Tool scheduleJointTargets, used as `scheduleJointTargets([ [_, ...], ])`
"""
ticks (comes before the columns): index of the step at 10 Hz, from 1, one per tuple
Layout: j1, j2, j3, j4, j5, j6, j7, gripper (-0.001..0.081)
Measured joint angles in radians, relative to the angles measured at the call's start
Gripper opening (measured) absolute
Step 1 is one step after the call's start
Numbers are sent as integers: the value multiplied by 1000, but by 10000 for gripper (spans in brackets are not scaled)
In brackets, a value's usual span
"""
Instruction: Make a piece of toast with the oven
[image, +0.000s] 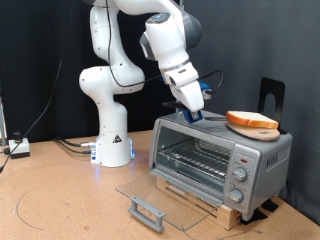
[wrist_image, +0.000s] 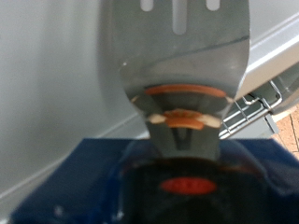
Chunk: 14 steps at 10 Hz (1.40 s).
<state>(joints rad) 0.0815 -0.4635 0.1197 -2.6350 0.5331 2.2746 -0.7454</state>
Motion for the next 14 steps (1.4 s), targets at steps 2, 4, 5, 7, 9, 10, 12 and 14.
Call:
scheduleJointTargets([
  [2,6,11,19,0,10,11,19,394],
  [4,9,28,44,0,20,36,33,394],
  [5,11,37,56,0,32,55,37,394],
  [7,15,55,82,5,54,91,43,394],
  [9,18,70,106,12,66,111,50,394],
  [10,19,74,117,15,68,118,56,394],
  [12,19,79,137,15,71,134,76,394],
  [14,20,84,142,12,111,152,65,394],
])
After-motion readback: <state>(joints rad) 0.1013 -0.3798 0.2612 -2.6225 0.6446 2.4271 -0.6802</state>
